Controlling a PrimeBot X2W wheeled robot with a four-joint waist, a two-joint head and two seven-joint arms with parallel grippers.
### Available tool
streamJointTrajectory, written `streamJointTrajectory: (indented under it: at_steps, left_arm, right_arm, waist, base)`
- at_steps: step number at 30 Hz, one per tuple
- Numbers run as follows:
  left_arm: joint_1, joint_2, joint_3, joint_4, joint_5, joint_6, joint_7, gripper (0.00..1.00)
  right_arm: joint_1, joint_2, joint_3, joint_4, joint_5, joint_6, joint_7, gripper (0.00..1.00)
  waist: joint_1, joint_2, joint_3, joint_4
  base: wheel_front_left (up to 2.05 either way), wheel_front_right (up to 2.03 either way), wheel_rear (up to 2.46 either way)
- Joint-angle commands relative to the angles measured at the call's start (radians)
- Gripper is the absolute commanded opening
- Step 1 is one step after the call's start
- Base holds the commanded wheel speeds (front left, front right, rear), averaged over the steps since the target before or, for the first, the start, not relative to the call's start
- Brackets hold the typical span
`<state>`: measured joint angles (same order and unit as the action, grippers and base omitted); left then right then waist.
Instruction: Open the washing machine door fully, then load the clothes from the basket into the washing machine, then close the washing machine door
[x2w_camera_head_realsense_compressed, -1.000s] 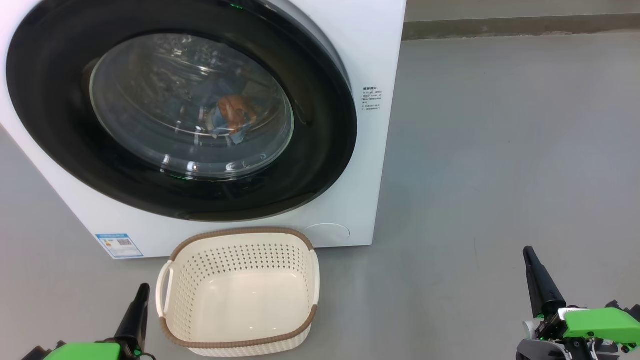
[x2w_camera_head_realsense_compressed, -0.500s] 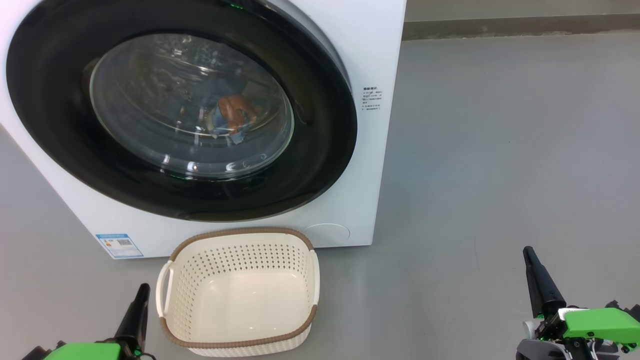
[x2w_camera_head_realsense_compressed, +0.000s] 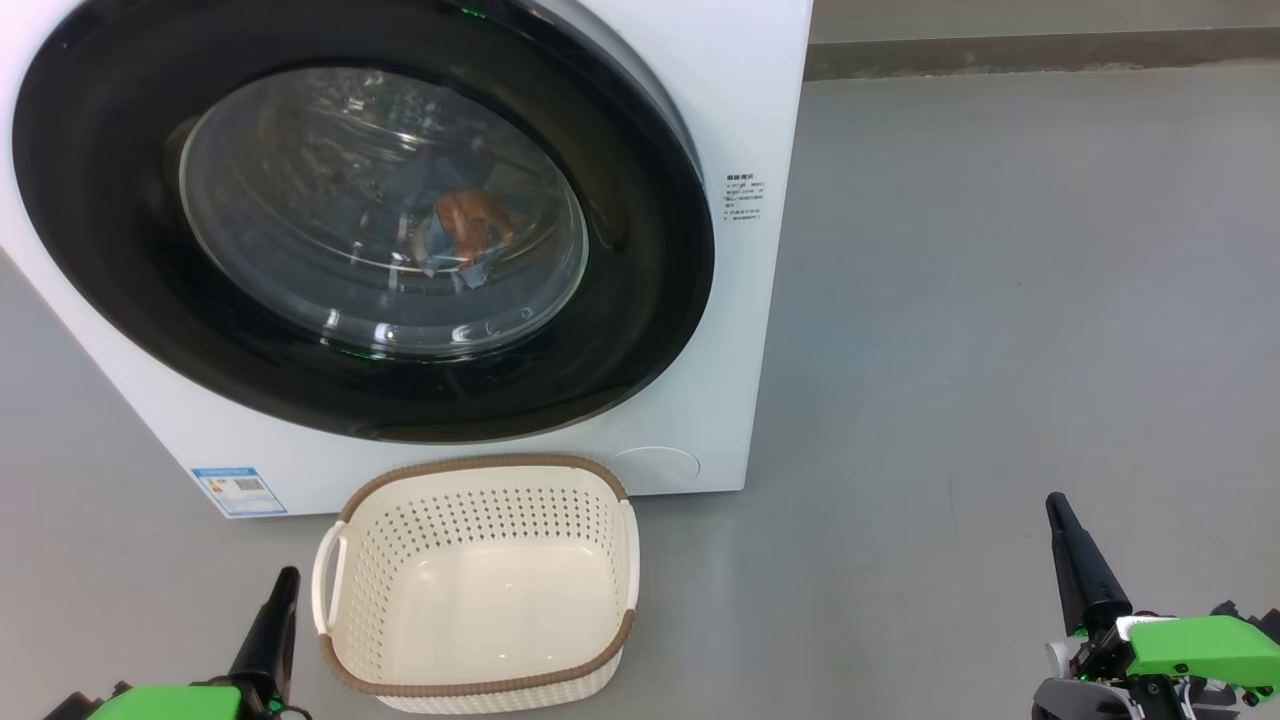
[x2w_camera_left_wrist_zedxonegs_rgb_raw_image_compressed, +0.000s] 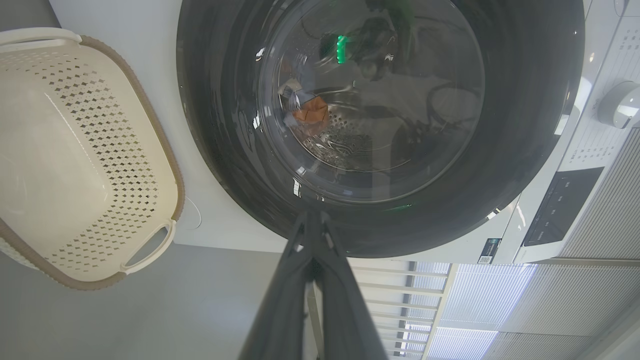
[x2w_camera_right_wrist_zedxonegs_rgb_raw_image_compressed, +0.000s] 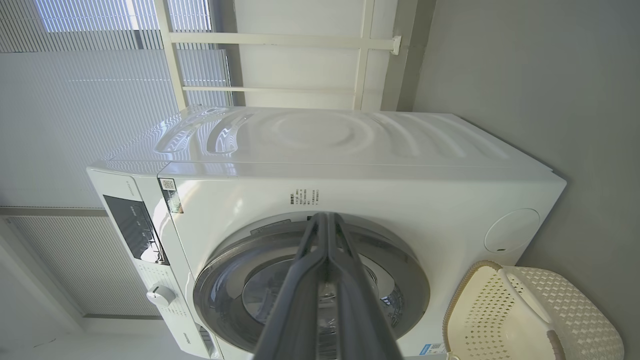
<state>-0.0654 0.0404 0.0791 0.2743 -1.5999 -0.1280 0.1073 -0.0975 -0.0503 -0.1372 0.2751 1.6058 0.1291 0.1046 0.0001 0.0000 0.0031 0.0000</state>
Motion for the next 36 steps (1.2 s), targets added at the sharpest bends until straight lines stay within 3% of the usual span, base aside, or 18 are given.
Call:
streamJointTrajectory:
  at_steps: [1, 36]
  left_arm:
    - [-0.043, 0.010, 0.035, -0.029, -0.009, -0.003, 0.006, 0.00]
    - [-0.043, 0.010, 0.035, -0.029, -0.009, -0.003, 0.006, 0.00]
  right_arm:
    - [-0.010, -0.001, 0.024, -0.030, 0.003, 0.002, 0.008, 0.00]
    - [-0.010, -0.001, 0.023, -0.030, 0.003, 0.002, 0.009, 0.00]
  waist:
    - [0.0000, 0.0000, 0.000, 0.000]
    - [0.0000, 0.0000, 0.000, 0.000]
  base:
    - [0.00, 0.00, 0.00]
    - [0.00, 0.00, 0.00]
